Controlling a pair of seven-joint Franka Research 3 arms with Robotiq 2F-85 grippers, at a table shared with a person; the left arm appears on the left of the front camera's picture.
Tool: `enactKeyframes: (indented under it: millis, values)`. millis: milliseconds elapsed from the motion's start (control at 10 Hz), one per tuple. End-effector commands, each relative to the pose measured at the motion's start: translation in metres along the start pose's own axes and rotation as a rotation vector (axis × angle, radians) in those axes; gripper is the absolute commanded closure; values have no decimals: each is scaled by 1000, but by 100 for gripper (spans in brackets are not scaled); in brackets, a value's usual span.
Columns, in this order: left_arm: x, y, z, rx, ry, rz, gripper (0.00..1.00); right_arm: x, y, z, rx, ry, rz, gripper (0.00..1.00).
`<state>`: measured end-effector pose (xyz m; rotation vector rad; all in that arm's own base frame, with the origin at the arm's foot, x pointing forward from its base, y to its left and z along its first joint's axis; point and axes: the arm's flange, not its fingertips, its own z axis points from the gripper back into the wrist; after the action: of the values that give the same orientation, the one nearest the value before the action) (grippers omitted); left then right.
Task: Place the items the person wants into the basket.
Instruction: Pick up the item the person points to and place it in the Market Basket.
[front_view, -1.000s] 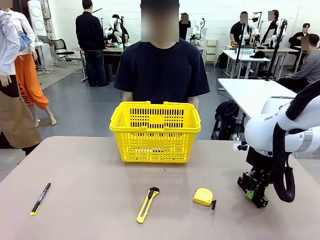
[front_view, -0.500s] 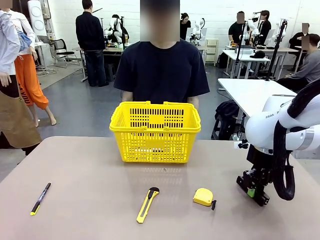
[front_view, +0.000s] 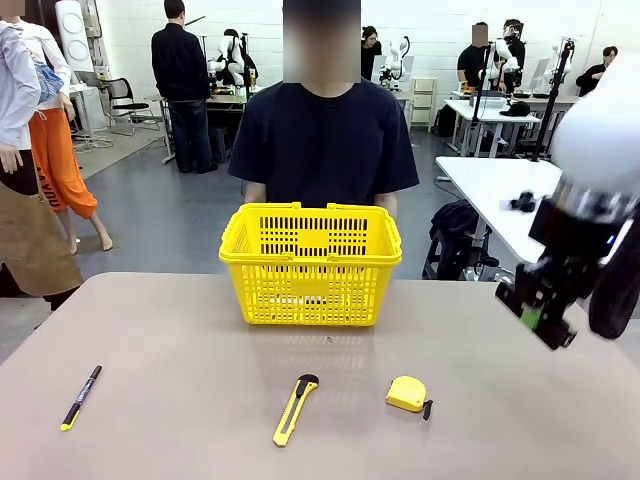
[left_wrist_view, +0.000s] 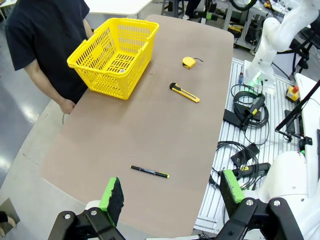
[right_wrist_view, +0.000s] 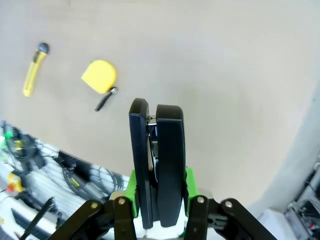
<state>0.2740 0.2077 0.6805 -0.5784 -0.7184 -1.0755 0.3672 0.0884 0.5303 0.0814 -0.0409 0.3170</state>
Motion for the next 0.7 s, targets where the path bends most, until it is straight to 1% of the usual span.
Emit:
enactKeyframes:
  millis: [0,200,300,400,600]
  values:
    - [-1,-1,2,-6,-15,-27,0,9,7,27,23,-26,-77,76]
    - [-1,-1,2,-6,-15,-27,0,7,8,38,22,-35,-90,76]
    - [-1,-1,2,-6,-15,-27,0,3,5,25,-1,-24,-122,76]
    - [-1,-1,2,-6,-15,-27,0,-2,9,49,13,-51,-58,76]
    - [-1,-1,2,-6,-15,-27,0,-2,9,49,13,-51,-58,76]
